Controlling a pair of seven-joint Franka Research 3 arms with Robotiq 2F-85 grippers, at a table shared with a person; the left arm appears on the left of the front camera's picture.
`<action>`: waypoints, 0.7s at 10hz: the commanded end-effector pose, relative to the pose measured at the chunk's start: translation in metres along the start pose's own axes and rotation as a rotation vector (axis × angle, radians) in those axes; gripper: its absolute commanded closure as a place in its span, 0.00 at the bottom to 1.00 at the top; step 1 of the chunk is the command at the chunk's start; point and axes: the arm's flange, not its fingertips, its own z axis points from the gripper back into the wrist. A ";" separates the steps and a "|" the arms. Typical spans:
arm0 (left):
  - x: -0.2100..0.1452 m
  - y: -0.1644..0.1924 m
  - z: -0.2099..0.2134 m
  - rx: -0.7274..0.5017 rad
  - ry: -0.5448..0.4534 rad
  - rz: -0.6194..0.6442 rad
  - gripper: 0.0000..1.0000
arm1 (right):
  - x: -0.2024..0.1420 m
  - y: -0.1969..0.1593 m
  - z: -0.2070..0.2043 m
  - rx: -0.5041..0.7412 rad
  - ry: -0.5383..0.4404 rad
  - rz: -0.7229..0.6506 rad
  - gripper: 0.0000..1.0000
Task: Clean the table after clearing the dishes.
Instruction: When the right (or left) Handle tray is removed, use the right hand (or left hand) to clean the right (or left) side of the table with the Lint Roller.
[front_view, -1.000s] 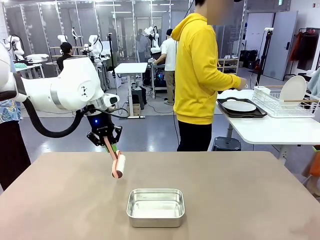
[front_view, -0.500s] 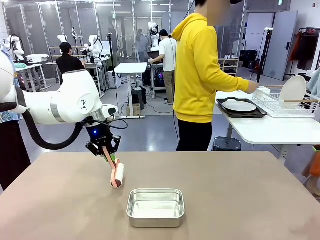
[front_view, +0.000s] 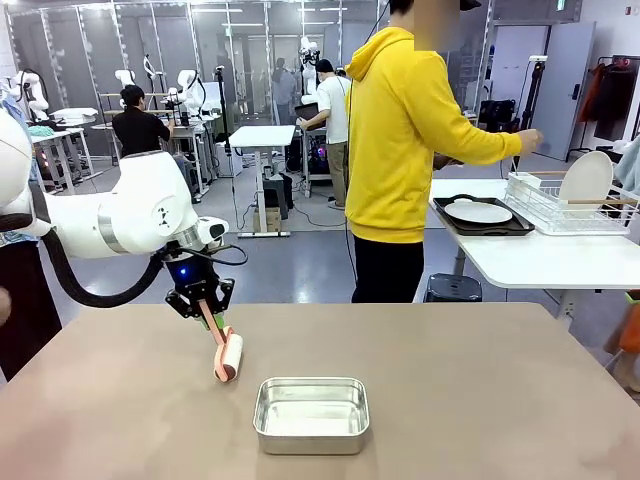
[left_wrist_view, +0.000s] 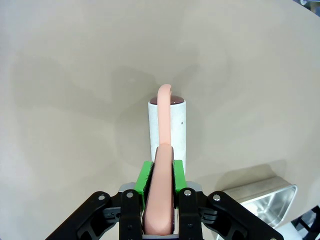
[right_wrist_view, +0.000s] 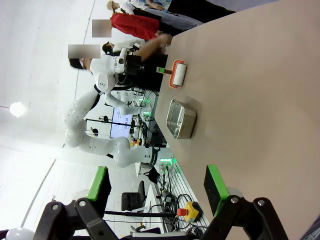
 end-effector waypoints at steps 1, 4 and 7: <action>-0.007 0.025 -0.024 0.076 -0.023 0.013 0.78 | -0.005 0.004 -0.004 -0.005 0.005 -0.003 0.04; -0.016 0.052 -0.023 0.130 -0.011 0.003 0.78 | -0.005 0.004 -0.004 -0.005 0.005 -0.003 0.04; -0.018 0.085 -0.024 0.198 -0.018 0.043 0.78 | -0.005 0.004 -0.004 -0.005 0.005 -0.003 0.04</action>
